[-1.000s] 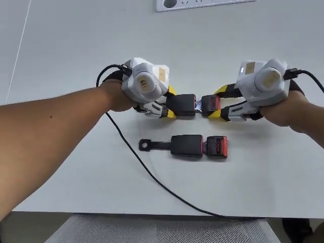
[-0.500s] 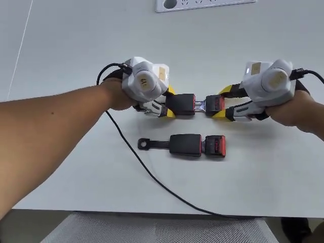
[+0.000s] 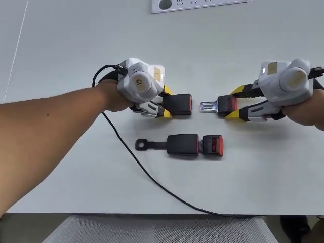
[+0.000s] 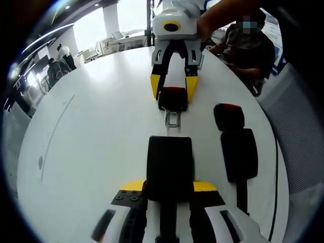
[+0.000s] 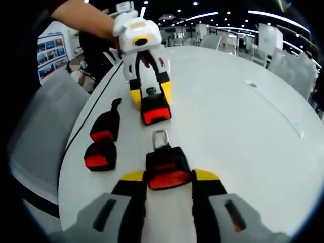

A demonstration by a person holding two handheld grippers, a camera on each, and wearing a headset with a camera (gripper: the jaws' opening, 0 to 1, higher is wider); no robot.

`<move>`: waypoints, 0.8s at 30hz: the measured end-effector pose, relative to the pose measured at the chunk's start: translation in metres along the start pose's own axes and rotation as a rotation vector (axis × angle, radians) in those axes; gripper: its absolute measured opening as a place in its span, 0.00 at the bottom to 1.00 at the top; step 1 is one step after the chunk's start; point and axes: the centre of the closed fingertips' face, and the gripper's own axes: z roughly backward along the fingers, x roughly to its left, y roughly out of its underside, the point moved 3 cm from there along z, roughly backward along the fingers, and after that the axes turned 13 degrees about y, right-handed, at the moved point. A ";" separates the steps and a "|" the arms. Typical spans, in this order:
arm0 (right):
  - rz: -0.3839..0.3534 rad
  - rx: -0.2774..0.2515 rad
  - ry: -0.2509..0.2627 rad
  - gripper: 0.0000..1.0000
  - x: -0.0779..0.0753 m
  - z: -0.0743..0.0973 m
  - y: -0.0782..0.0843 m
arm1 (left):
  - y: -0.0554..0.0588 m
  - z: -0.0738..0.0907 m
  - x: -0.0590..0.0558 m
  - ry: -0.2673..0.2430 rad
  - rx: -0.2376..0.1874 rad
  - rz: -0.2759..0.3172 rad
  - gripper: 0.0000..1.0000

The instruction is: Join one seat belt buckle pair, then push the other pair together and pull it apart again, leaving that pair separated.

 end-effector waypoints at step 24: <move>-0.003 0.041 0.016 0.34 -0.019 0.043 0.046 | -0.001 0.000 0.000 0.001 0.006 0.001 0.33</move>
